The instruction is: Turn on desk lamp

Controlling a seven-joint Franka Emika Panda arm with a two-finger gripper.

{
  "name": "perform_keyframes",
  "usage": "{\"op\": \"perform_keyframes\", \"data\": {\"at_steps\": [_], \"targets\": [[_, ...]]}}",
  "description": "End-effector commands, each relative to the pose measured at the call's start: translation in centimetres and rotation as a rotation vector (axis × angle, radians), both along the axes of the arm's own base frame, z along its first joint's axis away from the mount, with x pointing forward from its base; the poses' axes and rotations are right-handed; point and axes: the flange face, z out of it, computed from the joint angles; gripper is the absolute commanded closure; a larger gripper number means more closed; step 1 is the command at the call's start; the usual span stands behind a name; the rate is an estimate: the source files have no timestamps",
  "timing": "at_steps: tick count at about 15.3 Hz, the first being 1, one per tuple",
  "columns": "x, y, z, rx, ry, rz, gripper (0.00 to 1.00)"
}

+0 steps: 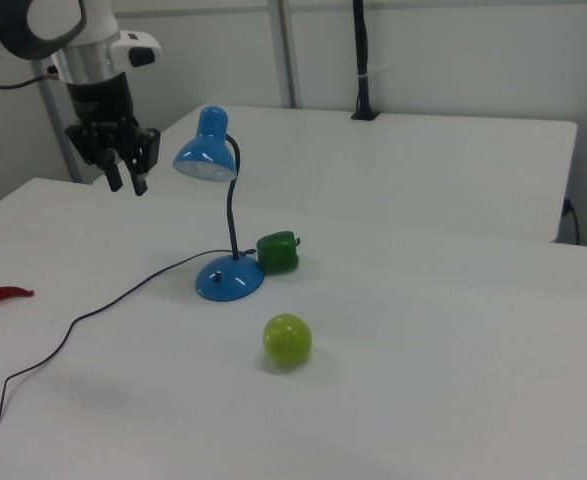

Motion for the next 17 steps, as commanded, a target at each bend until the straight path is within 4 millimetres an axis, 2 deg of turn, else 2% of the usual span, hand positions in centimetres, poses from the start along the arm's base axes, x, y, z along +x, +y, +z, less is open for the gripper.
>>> {"op": "perform_keyframes", "data": {"at_steps": [1, 3, 5, 8, 11, 14, 17], "targets": [[-0.2, 0.5, -0.6, 0.013, -0.006, 0.030, 0.79], [0.1, 0.8, -1.1, 0.033, 0.003, 0.033, 0.93], [0.1, 0.8, -1.2, 0.039, 0.006, 0.032, 1.00], [0.1, 0.8, -1.3, 0.039, 0.006, 0.046, 1.00], [0.6, 0.8, -2.2, 0.039, 0.013, 0.045, 1.00], [1.1, 0.8, -4.7, 0.041, -0.005, 0.035, 1.00], [1.6, 0.8, -6.4, 0.039, -0.016, 0.029, 1.00]]}}
